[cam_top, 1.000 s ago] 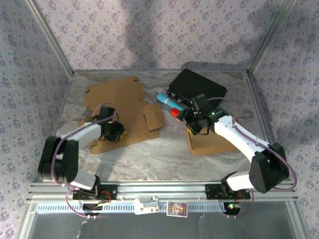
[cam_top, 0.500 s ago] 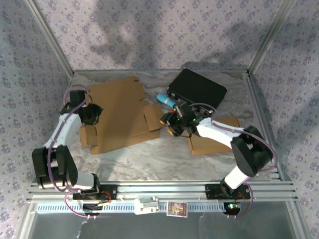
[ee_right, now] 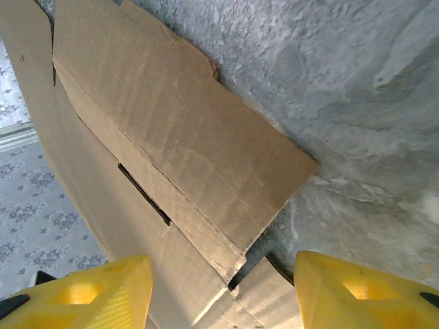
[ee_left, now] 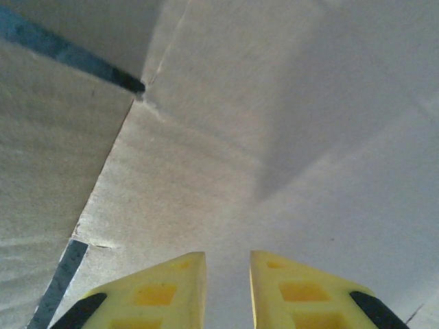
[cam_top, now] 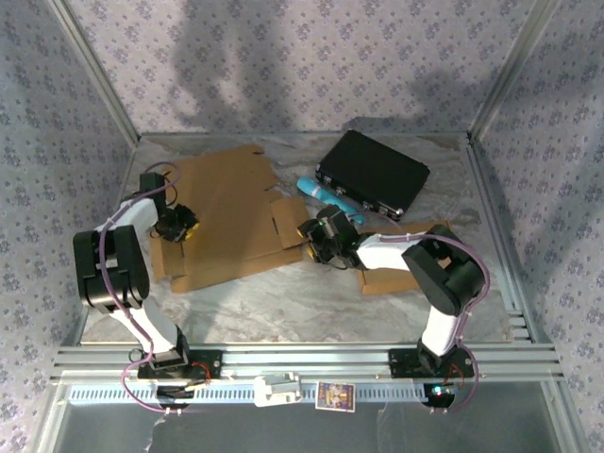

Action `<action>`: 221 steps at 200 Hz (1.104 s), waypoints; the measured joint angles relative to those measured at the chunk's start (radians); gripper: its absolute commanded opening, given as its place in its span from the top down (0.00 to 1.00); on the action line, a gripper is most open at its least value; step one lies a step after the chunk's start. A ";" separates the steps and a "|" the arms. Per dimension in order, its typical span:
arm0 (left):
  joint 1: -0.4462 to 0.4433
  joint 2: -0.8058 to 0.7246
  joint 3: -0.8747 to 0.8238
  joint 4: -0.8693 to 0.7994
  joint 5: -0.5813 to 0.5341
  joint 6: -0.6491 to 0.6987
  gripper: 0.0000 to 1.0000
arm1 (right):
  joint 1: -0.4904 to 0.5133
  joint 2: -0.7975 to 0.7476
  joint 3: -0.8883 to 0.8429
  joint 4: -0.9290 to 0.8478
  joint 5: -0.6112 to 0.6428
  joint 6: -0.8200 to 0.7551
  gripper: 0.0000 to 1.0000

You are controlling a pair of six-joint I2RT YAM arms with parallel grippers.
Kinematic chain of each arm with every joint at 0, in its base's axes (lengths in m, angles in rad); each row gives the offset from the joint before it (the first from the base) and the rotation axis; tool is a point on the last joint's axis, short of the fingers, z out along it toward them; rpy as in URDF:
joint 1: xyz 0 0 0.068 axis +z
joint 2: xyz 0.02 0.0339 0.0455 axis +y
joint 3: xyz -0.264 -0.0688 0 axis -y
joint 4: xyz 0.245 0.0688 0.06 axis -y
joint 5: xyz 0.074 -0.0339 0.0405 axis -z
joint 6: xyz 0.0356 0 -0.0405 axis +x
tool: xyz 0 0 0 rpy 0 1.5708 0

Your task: Fold the paper box

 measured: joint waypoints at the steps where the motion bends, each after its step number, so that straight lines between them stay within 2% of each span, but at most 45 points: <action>1: 0.000 0.000 -0.001 0.000 0.000 0.000 0.77 | 0.000 0.002 0.000 0.002 0.000 0.000 0.43; 87: 0.000 0.020 -0.071 0.024 0.014 0.023 0.78 | 0.001 0.088 -0.011 0.193 0.028 0.039 0.56; 108: 0.000 0.020 -0.073 0.030 0.015 0.023 0.79 | 0.005 0.095 -0.023 0.222 0.036 0.049 0.67; 150: -0.010 0.003 -0.074 0.031 0.009 0.024 0.77 | 0.004 0.120 -0.026 0.236 0.046 0.075 1.00; 168: -0.028 -0.047 -0.079 0.023 -0.018 0.021 0.69 | 0.004 0.120 -0.025 0.230 0.054 0.090 1.00; 188: -0.082 -0.156 -0.070 0.011 -0.063 0.032 0.65 | 0.005 0.105 -0.007 0.178 0.058 0.108 1.00; 221: -0.243 -0.359 -0.014 0.000 -0.150 0.126 0.58 | -0.011 0.061 0.148 -0.047 0.017 0.134 1.00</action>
